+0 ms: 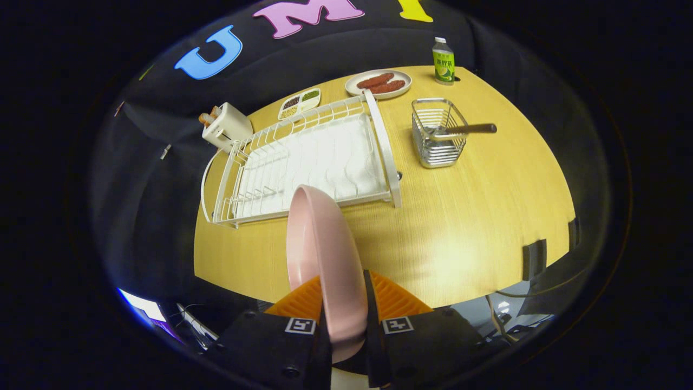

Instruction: Take the plate from the dish rack, then take the spoon from the basket and place it into the plate.

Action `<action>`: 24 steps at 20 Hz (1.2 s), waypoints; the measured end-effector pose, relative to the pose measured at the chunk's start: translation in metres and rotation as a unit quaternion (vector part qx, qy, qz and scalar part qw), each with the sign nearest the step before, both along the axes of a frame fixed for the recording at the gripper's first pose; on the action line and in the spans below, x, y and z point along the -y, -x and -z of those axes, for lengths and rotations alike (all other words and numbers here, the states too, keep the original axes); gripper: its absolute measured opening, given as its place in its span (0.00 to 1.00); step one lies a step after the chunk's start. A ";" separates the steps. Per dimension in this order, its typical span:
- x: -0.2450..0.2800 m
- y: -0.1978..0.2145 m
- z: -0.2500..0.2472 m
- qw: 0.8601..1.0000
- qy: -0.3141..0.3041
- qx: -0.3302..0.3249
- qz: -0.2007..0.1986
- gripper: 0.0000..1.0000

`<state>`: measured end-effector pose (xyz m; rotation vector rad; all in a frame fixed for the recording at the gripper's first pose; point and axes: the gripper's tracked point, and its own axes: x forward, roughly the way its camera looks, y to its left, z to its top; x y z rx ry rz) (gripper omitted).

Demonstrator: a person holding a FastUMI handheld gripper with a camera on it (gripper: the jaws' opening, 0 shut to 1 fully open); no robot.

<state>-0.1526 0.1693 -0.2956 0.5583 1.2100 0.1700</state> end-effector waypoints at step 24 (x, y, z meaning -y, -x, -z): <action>0.039 -0.024 0.071 0.996 -0.074 0.036 0.040 0.71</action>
